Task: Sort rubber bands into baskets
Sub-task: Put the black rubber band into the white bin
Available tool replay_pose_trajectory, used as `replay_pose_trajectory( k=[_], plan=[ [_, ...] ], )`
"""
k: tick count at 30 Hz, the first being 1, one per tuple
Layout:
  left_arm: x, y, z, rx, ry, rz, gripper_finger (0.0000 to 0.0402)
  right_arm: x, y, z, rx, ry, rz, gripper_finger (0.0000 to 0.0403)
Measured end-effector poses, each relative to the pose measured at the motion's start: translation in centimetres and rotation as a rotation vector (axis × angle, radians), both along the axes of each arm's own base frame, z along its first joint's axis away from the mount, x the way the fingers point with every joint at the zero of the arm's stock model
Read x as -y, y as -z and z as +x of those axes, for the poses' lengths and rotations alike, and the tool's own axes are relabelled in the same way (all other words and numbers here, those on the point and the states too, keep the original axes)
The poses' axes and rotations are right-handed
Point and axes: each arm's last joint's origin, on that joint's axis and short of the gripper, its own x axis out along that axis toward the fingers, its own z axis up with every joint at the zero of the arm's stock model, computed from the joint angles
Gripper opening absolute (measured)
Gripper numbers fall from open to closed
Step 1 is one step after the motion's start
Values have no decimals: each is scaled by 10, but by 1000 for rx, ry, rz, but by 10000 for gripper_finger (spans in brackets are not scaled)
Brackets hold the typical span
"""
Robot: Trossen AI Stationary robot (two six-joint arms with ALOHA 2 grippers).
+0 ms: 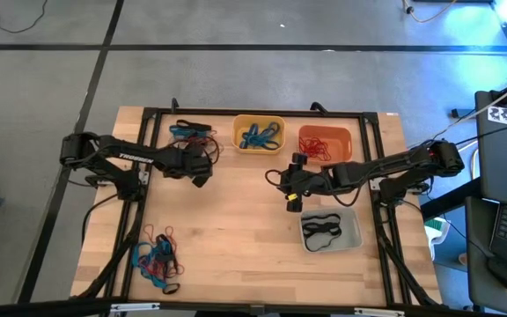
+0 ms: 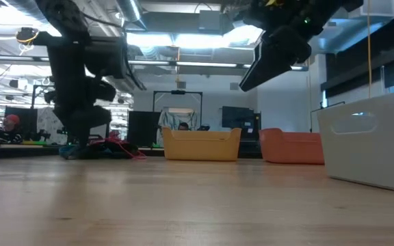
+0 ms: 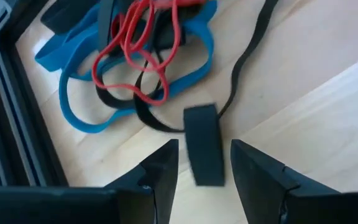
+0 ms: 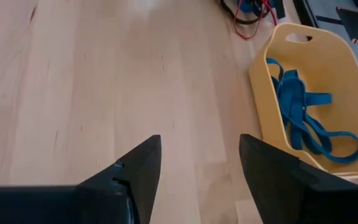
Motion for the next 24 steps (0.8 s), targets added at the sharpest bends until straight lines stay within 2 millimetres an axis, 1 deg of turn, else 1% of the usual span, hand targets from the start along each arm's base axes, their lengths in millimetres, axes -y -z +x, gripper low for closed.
replay_pose_trajectory(
  k=[5, 8, 11, 17, 20, 24],
  plan=[
    [-5, 11, -11, -16, -57, -3, 144, 0, -1, 1, 18, -1, 1, 216],
    [-8, 18, -12, 20, -57, -16, 144, 0, -2, 2, 26, -3, 0, 216],
    [-8, 24, -13, 48, -33, -65, 144, 0, -2, 2, 28, -5, -3, 216],
    [-10, 26, -15, 52, -31, -76, 139, 0, -2, 2, 27, -5, -3, 216],
    [-10, 26, -14, 54, -24, -76, 117, 0, -2, 2, 25, -11, -10, 216],
    [-10, 27, -13, 56, -1, -83, 65, 0, -2, 2, 27, -13, -12, 216]
  ],
)
